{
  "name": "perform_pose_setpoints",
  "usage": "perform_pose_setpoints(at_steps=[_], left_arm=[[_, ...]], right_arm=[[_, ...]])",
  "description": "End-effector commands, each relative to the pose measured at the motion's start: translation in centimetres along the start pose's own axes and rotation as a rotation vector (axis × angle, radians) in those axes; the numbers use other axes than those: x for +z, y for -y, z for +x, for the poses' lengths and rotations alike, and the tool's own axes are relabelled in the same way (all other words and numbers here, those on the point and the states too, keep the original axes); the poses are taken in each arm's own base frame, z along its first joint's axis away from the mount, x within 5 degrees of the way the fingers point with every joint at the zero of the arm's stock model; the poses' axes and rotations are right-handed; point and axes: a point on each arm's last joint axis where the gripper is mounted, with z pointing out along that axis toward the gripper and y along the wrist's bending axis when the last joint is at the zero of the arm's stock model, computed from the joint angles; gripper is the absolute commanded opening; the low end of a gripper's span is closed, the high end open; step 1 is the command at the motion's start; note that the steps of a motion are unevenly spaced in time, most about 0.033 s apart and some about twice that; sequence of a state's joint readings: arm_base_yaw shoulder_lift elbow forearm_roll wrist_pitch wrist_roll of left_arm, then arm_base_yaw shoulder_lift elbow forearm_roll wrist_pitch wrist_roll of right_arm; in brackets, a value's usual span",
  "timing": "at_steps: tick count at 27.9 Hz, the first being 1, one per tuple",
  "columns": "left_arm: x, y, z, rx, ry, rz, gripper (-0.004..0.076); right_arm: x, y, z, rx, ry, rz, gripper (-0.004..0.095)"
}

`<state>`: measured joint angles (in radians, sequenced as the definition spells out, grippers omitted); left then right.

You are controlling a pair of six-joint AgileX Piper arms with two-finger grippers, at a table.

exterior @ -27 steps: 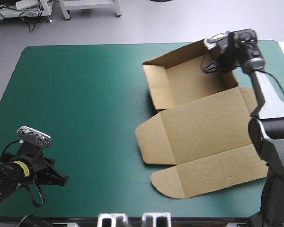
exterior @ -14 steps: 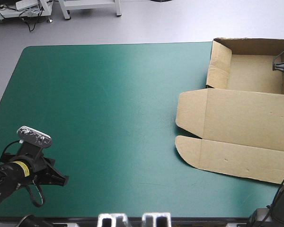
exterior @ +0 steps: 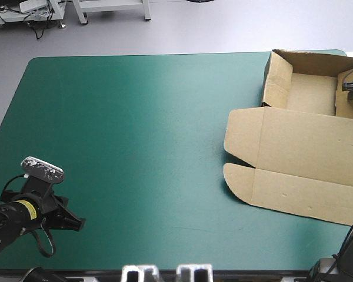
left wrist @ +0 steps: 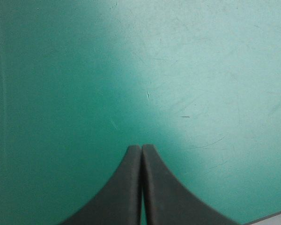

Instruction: Fold the box

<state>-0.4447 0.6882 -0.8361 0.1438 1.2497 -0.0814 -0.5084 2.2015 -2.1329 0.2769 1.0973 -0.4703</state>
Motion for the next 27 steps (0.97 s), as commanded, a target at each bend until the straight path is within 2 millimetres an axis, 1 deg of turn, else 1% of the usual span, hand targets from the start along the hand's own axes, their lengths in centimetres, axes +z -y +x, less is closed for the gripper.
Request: perform_pose_setpoints(at_steps=[1, 2, 4, 5, 7, 8, 9, 11, 13, 14, 16, 17, 20, 23, 24, 25, 26, 27], left_arm=[[-0.6, -0.2, -0.2, -0.008, 0.0, -0.011, -0.001], [-0.6, -0.1, -0.2, -0.009, -0.001, -0.009, -0.001], [-0.6, -0.1, -0.2, -0.009, -0.001, -0.009, -0.001], [-0.6, -0.1, -0.2, -0.009, -0.001, -0.009, -0.001], [-0.6, -0.1, -0.2, -0.009, -0.001, -0.009, -0.001], [-0.6, -0.1, -0.2, -0.009, 0.001, -0.009, -0.001], [-0.6, -0.1, -0.2, -0.009, 0.004, -0.009, -0.001], [-0.6, -0.1, -0.4, -0.008, 0.02, -0.007, -0.001], [-0.6, -0.1, -0.5, -0.008, 0.037, -0.006, -0.001], [-0.6, -0.1, -0.6, -0.008, 0.049, -0.005, -0.001], [-0.6, -0.1, -0.8, -0.008, 0.065, -0.003, -0.001], [-0.6, -0.1, -0.9, -0.008, 0.076, -0.002, -0.001], [-0.6, -0.1, -0.8, -0.012, 0.074, -0.002, -0.001], [-0.6, -0.1, -0.8, -0.019, 0.073, -0.008, -0.001], [-0.6, -0.2, -0.8, -0.016, 0.07, -0.017, -0.001], [-0.6, -0.2, -0.8, -0.016, 0.07, -0.019, -0.001], [-0.6, -0.2, -0.8, -0.016, 0.072, -0.019, -0.001], [-0.6, -0.2, -0.8, -0.016, 0.074, -0.019, -0.001]], right_arm=[[-6.0, 0.4, -2.0, 0.041, 0.177, 0.065, 0.0791], [-6.7, 0.4, -2.1, 0.037, 0.188, 0.07, 0.0811], [-8.5, 0.3, -2.3, 0.036, 0.222, 0.076, 0.0793], [-9.9, -0.1, -2.6, 0.032, 0.247, 0.072, 0.0765], [-12.0, -0.8, -2.8, 0.013, 0.277, 0.066, 0.07], [-13.6, -1.6, -2.9, -0.02, 0.302, 0.049, 0.0647], [-14.6, -2.2, -2.9, -0.048, 0.319, 0.028, 0.0585], [-17.2, -3.8, -2.9, -0.121, 0.353, -0.02, 0.0431], [-19.3, -5.3, -2.8, -0.166, 0.39, -0.071, 0.0277], [-20.1, -6.1, -2.8, -0.187, 0.414, -0.109, 0.0191], [-21.2, -7.3, -2.7, -0.212, 0.446, -0.194, 0.0049], [-21.4, -7.9, -2.7, -0.213, 0.457, -0.226, -0.0023], [-22.1, -10.4, -2.2, -0.258, 0.443, -0.248, -0.0024], [-22.4, -12.9, -1.5, -0.314, 0.392, -0.212, -0.0024], [-22.8, -15.1, -0.8, -0.364, 0.361, -0.196, -0.0024], [-23.1, -16.3, -0.4, -0.398, 0.348, -0.193, -0.0023], [-23.7, -18.5, 0.6, -0.462, 0.326, -0.176, -0.0024], [-24.2, -19.6, 1.3, -0.496, 0.311, -0.156, -0.0024]])
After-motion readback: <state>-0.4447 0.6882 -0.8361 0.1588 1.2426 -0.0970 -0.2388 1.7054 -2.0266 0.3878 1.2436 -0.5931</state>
